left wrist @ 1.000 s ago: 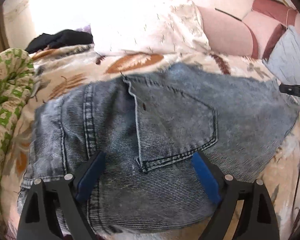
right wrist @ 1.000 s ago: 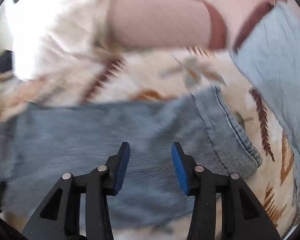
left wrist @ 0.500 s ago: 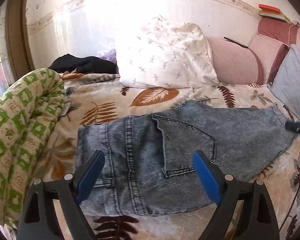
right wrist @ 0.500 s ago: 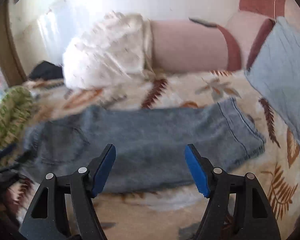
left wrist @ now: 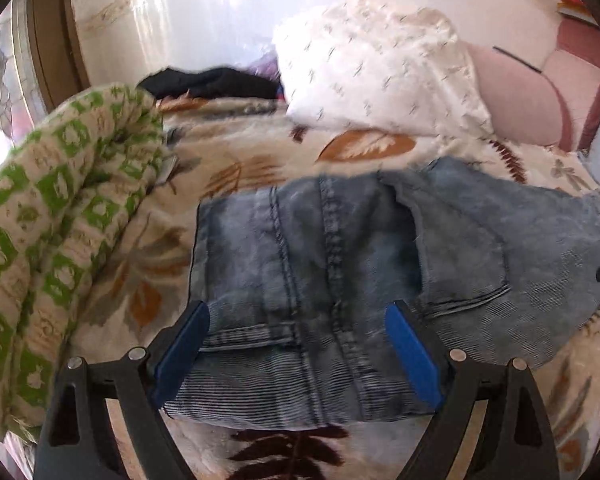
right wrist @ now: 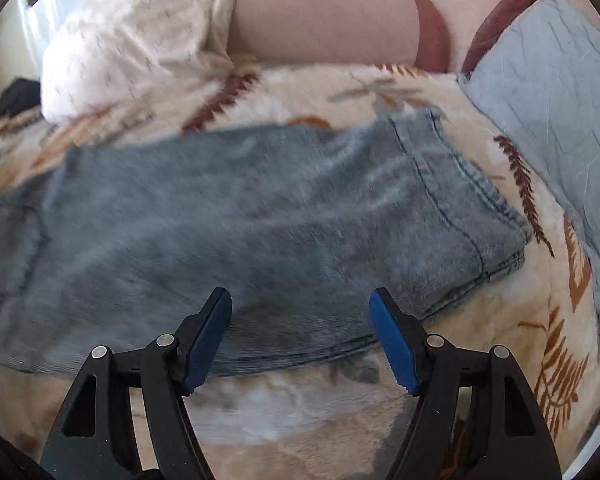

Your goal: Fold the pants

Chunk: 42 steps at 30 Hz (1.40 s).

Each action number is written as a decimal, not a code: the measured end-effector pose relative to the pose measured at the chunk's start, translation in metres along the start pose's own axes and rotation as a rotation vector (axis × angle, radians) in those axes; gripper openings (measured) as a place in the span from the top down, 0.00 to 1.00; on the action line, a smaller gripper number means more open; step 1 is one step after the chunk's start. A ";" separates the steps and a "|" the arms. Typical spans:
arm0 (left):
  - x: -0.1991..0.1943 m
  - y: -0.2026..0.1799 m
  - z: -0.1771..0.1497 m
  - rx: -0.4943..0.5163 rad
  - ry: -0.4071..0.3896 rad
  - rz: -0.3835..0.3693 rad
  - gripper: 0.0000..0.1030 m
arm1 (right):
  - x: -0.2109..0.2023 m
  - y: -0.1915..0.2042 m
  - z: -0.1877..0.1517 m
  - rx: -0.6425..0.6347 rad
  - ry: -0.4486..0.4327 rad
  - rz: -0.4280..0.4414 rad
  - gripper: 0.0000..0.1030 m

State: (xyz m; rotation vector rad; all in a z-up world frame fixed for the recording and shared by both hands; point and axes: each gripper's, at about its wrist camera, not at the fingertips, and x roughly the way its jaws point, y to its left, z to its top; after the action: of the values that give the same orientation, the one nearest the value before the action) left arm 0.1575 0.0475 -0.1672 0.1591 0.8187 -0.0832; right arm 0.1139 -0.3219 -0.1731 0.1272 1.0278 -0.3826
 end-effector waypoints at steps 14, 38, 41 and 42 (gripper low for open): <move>-0.045 0.003 0.011 0.005 -0.138 -0.071 0.09 | -0.059 -0.128 -0.006 0.419 -0.108 0.234 0.21; -0.038 -0.094 0.047 0.170 -0.057 -0.287 0.07 | 0.012 -0.204 -0.031 0.907 -0.114 0.481 0.22; -0.032 -0.135 0.078 0.267 -0.060 -0.334 0.05 | 0.014 -0.201 -0.026 0.853 -0.120 0.449 0.32; -0.029 -0.152 0.088 0.304 -0.061 -0.351 0.05 | 0.017 -0.201 -0.026 0.849 -0.117 0.439 0.37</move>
State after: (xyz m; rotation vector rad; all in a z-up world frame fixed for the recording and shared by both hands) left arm 0.1808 -0.1168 -0.1033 0.2969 0.7625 -0.5418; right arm 0.0266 -0.5054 -0.1855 1.0613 0.6399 -0.3959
